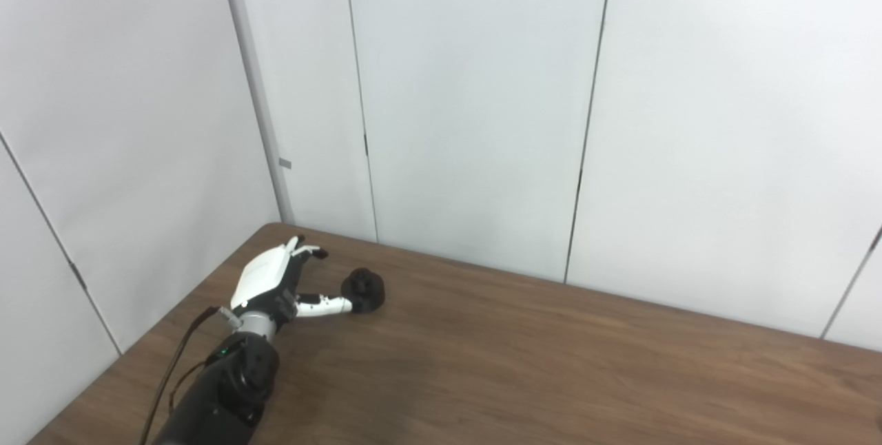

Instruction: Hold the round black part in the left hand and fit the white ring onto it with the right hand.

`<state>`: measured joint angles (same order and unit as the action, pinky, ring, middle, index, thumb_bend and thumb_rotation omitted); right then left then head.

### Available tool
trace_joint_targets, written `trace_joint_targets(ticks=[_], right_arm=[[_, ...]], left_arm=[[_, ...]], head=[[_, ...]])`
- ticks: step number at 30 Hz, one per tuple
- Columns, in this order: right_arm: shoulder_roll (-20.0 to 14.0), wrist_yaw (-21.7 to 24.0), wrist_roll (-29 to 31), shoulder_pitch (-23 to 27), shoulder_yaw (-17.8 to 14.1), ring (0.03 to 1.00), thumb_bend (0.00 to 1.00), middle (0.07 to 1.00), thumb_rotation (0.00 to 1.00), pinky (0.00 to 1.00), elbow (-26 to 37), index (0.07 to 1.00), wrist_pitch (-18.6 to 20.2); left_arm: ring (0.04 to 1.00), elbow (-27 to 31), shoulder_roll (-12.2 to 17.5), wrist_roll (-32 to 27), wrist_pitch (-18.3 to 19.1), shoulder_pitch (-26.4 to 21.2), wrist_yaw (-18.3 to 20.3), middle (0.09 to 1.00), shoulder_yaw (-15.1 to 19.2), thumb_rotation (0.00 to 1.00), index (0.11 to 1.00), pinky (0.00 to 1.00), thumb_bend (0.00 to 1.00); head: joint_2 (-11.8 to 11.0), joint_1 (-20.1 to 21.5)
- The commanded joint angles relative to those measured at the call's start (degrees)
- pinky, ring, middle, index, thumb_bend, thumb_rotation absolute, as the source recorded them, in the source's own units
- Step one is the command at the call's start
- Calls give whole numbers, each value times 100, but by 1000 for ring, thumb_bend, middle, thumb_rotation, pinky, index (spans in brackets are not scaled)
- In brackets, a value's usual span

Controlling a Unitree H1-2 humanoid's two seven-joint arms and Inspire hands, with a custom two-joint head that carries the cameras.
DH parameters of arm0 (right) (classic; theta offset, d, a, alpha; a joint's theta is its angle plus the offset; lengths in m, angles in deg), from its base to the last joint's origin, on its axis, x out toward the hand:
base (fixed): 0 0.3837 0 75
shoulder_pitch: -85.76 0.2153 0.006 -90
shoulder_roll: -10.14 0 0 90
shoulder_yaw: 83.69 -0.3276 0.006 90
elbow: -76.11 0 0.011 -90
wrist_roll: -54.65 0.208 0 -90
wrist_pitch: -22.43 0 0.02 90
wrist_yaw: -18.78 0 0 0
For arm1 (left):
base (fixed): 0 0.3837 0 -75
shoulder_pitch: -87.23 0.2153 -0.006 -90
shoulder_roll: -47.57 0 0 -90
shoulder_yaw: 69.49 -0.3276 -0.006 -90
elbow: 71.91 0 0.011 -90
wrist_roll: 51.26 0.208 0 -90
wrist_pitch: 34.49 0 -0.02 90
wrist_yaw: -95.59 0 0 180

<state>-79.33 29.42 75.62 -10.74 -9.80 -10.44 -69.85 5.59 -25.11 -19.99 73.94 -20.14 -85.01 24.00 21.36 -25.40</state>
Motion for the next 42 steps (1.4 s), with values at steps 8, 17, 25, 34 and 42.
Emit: trace_joint_targets(ticks=[8,17,25,34,42], right_arm=[[-76,86,160,-126,-81,935,307,935,815,883,-30,878,-54],[-118,119,189,-230,-113,910,305,908,807,855,27,854,-64],[-97,78,205,-305,-121,875,295,876,785,817,167,826,21],[-103,64,176,-395,-103,843,298,856,776,770,247,812,-12],[-69,36,155,-450,-72,858,312,873,754,747,332,797,-6]], left_arm=[[1000,-318,374,144,250,-392,255,1000,-403,450,932,1000,1000],[1000,-993,266,-26,206,-614,258,1000,-569,427,924,1000,1000],[1000,-1800,91,-194,-106,-869,-3,1000,-638,358,867,1000,1000],[1000,-2352,-30,-341,-332,-1117,-35,1000,-830,319,879,1000,1000],[1000,-2206,-142,-686,-1346,-996,-160,1000,-849,301,842,1000,1000]], head=[[47,27],[82,46],[93,96],[156,165],[175,213]])
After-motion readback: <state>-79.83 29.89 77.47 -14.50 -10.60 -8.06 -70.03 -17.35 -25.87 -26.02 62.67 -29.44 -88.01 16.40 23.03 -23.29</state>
